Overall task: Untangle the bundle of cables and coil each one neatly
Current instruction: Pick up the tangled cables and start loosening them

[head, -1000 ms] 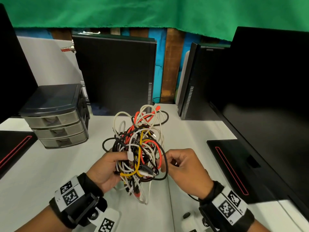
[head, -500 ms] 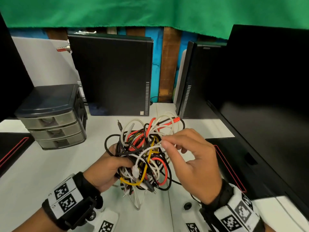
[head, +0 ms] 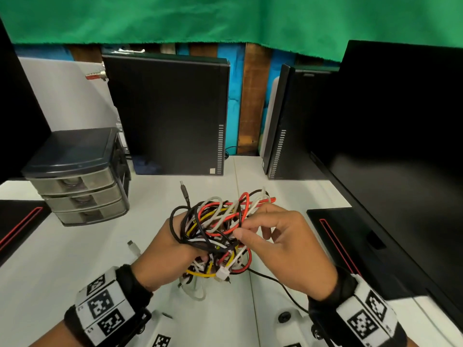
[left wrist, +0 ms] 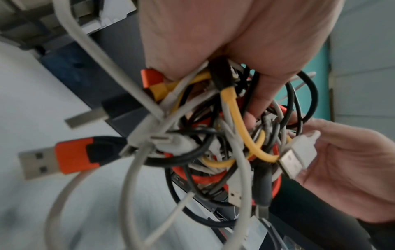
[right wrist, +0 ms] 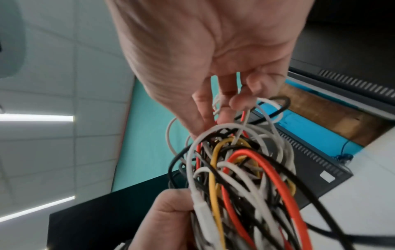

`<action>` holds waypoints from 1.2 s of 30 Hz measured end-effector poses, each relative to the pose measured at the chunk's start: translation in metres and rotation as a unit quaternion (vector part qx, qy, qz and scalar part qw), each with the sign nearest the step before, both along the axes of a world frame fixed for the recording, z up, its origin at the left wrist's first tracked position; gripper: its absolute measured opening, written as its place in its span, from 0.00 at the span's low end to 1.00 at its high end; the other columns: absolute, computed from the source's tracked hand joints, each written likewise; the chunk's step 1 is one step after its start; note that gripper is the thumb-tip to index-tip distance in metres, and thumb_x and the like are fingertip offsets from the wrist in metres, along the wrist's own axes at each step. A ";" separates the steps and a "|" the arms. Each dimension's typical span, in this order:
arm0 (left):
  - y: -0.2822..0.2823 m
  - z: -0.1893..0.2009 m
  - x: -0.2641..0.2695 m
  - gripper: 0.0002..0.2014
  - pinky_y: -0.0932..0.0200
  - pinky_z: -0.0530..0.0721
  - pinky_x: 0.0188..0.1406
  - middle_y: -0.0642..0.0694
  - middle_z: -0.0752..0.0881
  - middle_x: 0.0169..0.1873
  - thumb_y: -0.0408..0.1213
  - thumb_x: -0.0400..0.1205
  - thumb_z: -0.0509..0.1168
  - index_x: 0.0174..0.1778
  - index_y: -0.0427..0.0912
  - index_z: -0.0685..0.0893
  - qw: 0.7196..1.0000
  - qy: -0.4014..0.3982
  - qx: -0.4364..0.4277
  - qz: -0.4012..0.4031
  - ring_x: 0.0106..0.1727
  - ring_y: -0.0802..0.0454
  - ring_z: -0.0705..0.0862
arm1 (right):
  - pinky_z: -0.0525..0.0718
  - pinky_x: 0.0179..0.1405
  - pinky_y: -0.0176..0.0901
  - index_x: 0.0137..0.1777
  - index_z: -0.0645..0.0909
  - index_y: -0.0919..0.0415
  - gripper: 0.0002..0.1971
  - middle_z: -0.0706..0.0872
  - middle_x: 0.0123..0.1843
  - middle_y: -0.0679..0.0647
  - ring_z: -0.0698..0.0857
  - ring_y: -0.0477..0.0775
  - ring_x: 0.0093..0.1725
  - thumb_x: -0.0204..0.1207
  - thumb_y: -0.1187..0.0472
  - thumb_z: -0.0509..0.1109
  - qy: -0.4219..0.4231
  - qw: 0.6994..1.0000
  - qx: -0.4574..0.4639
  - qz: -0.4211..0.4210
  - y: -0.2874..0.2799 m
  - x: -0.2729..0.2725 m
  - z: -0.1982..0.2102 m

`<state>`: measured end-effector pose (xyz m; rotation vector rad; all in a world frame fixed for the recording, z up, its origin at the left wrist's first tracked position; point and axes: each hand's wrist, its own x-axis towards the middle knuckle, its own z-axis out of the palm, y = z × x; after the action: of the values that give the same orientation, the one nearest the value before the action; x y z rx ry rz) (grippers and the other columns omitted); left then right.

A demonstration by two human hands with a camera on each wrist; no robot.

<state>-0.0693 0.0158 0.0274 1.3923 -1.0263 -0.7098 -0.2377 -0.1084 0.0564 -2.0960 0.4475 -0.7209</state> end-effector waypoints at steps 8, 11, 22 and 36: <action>-0.003 -0.003 0.005 0.16 0.56 0.82 0.25 0.45 0.89 0.31 0.17 0.78 0.69 0.53 0.41 0.90 0.999 -0.026 0.023 0.041 0.24 0.48 0.80 | 0.76 0.44 0.32 0.41 0.85 0.63 0.08 0.84 0.38 0.56 0.80 0.46 0.40 0.82 0.63 0.72 -0.036 0.993 0.110 0.025 -0.007 -0.004 0.004; -0.004 -0.003 0.006 0.11 0.63 0.77 0.19 0.47 0.83 0.22 0.15 0.77 0.66 0.48 0.32 0.87 0.997 0.001 0.058 0.060 0.20 0.53 0.78 | 0.77 0.41 0.35 0.42 0.85 0.64 0.08 0.86 0.37 0.60 0.82 0.48 0.39 0.83 0.64 0.69 -0.047 0.987 0.155 0.013 -0.007 -0.001 0.003; -0.001 -0.007 0.008 0.17 0.64 0.77 0.21 0.37 0.84 0.29 0.12 0.75 0.64 0.37 0.39 0.90 0.989 0.117 0.085 0.041 0.19 0.53 0.77 | 0.86 0.37 0.41 0.48 0.88 0.60 0.05 0.93 0.46 0.57 0.92 0.59 0.47 0.78 0.59 0.72 -0.072 0.980 0.182 0.045 -0.005 -0.001 0.007; -0.003 -0.011 0.022 0.24 0.42 0.91 0.46 0.31 0.91 0.46 0.25 0.67 0.65 0.61 0.26 0.85 0.933 0.345 0.018 0.102 0.43 0.39 0.92 | 0.82 0.34 0.35 0.43 0.90 0.62 0.11 0.92 0.38 0.57 0.86 0.49 0.31 0.82 0.71 0.68 0.085 0.968 0.227 0.063 0.002 0.008 -0.019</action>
<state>-0.0470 0.0133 0.0168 1.1229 -0.3094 -0.9674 -0.2295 -0.1060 0.0370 -1.7372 0.5131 -0.3245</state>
